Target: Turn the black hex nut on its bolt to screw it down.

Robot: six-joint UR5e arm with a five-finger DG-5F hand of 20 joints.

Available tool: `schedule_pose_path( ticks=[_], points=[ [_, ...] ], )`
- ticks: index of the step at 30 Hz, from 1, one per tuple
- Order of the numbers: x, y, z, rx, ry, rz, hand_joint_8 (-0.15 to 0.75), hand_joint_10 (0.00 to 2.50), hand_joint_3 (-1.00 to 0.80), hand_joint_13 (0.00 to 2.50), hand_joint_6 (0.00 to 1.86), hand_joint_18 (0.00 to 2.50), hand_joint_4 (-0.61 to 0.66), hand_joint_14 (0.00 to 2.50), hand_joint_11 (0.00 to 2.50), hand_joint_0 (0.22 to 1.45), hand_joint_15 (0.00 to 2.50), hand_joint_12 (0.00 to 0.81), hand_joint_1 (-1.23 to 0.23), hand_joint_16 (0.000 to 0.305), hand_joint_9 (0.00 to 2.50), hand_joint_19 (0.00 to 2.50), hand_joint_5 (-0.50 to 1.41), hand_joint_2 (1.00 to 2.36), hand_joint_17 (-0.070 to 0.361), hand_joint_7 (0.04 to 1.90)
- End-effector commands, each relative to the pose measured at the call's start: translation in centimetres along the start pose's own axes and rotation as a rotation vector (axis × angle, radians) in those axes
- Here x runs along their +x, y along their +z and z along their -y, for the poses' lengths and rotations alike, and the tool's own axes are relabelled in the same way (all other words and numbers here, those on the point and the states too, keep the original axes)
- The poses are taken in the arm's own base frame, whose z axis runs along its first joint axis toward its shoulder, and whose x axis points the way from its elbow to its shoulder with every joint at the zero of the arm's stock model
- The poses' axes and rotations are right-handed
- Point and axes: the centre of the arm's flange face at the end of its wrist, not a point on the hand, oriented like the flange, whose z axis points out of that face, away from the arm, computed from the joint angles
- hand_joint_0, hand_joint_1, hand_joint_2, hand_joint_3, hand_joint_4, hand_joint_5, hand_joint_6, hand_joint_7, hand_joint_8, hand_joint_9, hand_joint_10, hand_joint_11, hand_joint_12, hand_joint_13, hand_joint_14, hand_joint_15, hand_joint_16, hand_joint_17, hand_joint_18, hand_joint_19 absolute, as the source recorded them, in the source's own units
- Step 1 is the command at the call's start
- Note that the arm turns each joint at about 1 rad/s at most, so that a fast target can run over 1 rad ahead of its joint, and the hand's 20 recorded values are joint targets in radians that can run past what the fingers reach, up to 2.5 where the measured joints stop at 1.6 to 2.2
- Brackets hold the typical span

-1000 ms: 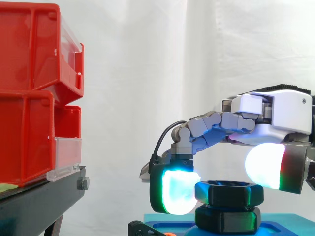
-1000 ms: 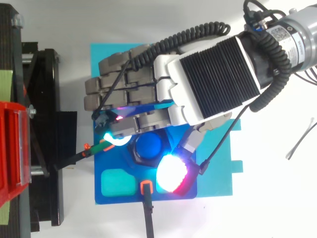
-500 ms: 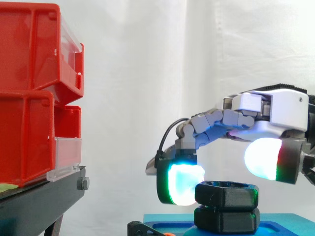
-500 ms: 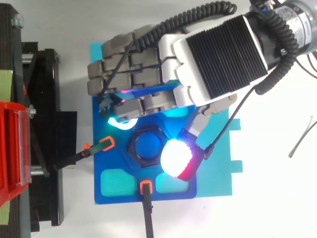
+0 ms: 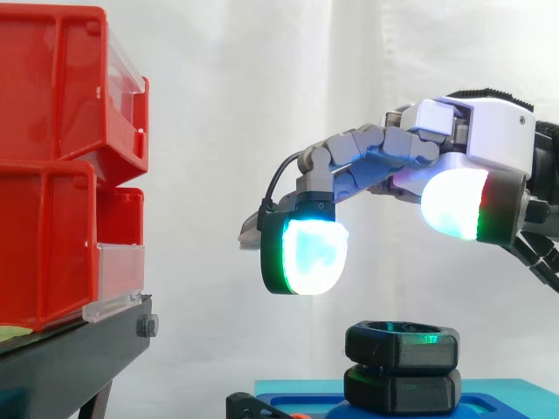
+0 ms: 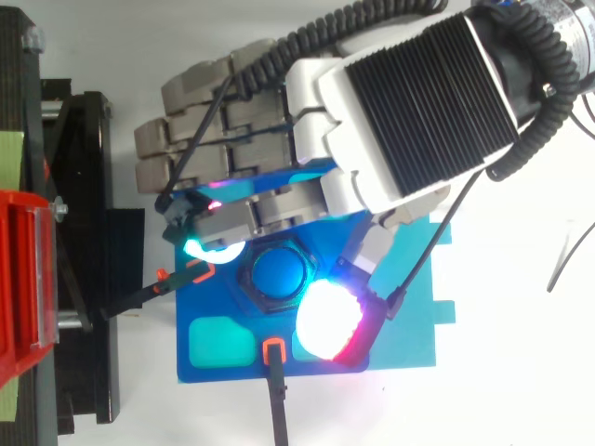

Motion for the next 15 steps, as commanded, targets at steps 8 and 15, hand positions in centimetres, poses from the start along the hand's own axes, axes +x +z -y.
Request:
schedule_pose_path(
  ticks=[8,15],
  points=[
    [0.5,1.9,-2.1,0.019,0.018,-0.010,0.310,0.01,-0.50,0.61,0.59,0.60,0.25,0.01,0.17,0.50,0.22,0.376,-0.24,0.055,0.62,0.33,-0.10,1.00,0.125,1.19],
    [2.3,2.0,-3.6,0.038,0.039,-0.034,0.308,0.00,-0.50,0.61,0.59,0.60,0.24,0.01,0.16,0.50,0.22,0.376,-0.25,0.056,0.62,0.33,-0.10,1.00,0.125,1.19]
  ],
)
